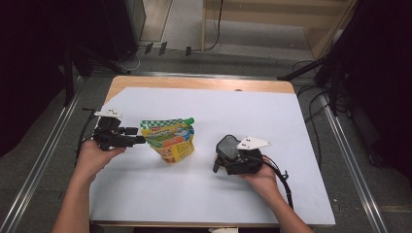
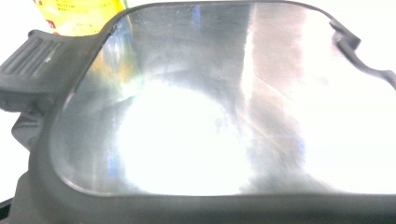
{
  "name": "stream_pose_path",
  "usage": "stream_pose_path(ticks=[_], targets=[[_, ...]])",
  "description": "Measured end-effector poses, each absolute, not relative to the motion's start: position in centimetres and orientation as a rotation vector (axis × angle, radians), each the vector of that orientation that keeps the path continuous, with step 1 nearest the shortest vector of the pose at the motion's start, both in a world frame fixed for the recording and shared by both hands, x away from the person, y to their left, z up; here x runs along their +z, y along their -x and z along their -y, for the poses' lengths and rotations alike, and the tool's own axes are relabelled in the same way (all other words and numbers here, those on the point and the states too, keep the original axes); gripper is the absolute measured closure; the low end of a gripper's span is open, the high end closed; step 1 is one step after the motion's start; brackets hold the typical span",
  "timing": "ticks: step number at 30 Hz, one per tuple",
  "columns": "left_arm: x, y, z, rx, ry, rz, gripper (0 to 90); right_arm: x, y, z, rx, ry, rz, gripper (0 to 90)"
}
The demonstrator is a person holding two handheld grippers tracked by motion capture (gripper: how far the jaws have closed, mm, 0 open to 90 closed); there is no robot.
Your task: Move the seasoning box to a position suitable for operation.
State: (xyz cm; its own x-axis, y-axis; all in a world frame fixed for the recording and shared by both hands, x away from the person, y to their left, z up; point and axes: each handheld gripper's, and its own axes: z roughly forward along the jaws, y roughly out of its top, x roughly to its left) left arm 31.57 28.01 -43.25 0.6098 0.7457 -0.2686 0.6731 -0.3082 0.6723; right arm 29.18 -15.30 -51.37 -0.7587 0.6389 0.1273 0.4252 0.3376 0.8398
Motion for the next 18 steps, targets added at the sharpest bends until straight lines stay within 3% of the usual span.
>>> stream_pose_path(ticks=[8,18], targets=[[-43.0,-30.8,-28.1,0.126,-2.076,-1.106,39.8,-50.6,-28.6,15.6,1.337,-0.973,-2.422,12.6],[-42.2,-28.3,-28.3,0.109,-2.111,-1.076,38.6,-47.9,-27.0,18.0,1.242,-0.956,-2.506,19.5]])
